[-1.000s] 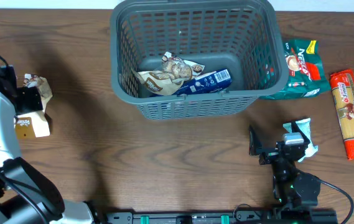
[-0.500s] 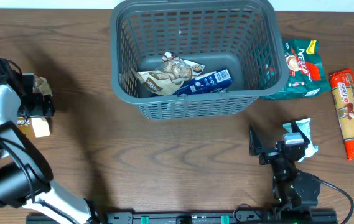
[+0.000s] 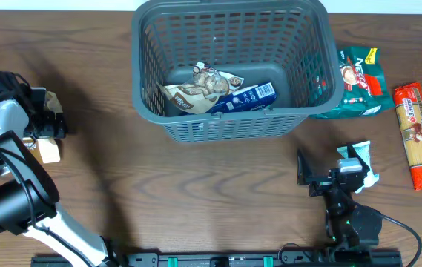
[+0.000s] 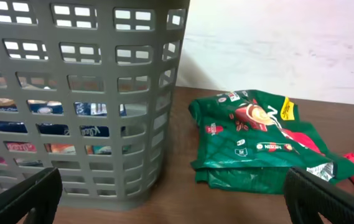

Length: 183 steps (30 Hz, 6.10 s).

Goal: Pack container
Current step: 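Close the left gripper on the second tan mushroom pouch and lift, then carry the pouch with the left gripper over the basket, then lower the pouch into the basket and open the left gripper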

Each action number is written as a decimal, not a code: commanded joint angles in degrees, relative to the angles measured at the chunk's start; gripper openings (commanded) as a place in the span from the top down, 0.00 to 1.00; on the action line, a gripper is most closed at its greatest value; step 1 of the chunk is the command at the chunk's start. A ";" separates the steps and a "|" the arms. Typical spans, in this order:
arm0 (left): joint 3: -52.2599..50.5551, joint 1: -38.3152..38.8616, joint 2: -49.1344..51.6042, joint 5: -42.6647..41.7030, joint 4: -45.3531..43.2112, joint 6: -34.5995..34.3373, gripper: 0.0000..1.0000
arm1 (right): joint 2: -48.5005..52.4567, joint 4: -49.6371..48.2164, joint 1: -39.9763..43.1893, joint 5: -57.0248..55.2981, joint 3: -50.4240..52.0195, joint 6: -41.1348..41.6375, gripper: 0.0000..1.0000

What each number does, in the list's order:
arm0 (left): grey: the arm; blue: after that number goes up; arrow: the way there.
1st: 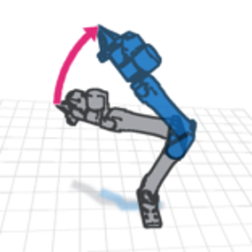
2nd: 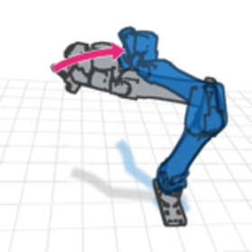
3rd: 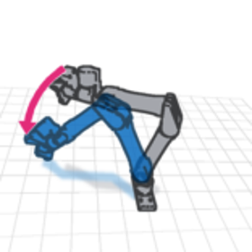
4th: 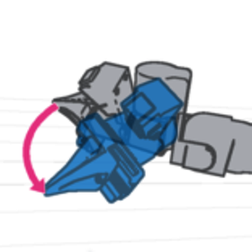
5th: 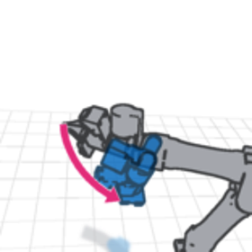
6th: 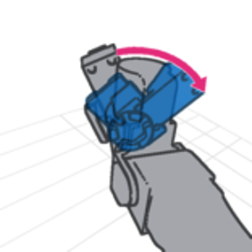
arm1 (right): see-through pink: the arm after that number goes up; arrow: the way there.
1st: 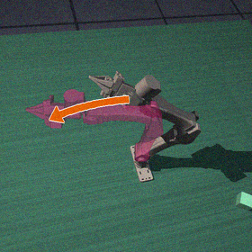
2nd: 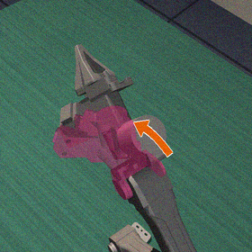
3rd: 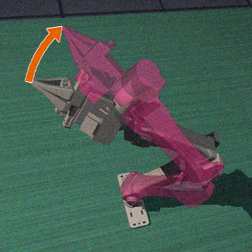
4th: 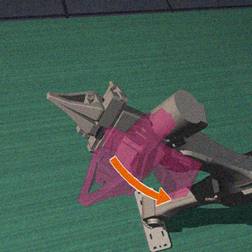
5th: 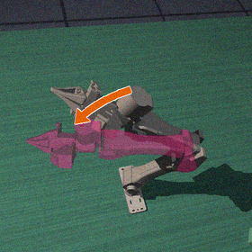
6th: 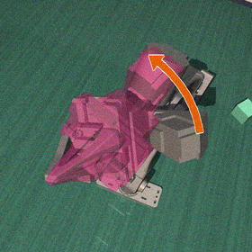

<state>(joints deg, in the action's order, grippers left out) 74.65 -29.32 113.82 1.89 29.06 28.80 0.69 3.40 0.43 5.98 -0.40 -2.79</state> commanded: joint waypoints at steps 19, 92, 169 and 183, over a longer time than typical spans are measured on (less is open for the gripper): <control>0.13 -0.31 4.07 2.27 -1.92 1.18 0.44 | -0.37 0.24 0.35 -0.13 0.09 -0.68 0.01; 40.65 23.98 -28.85 -12.94 15.65 -16.04 0.94 | -0.37 0.24 0.35 -0.13 0.09 -0.68 0.01; 40.24 49.88 -6.62 -23.19 34.36 -15.61 0.94 | -0.37 0.24 0.35 -0.13 0.09 -0.68 0.01; 38.91 53.46 -0.52 -15.63 33.38 -16.61 0.94 | -0.37 0.26 0.35 -0.13 0.09 -0.68 0.01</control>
<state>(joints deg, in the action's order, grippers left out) 114.34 24.12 111.04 -16.40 62.39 13.37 0.69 3.40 0.43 5.98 -0.40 -2.79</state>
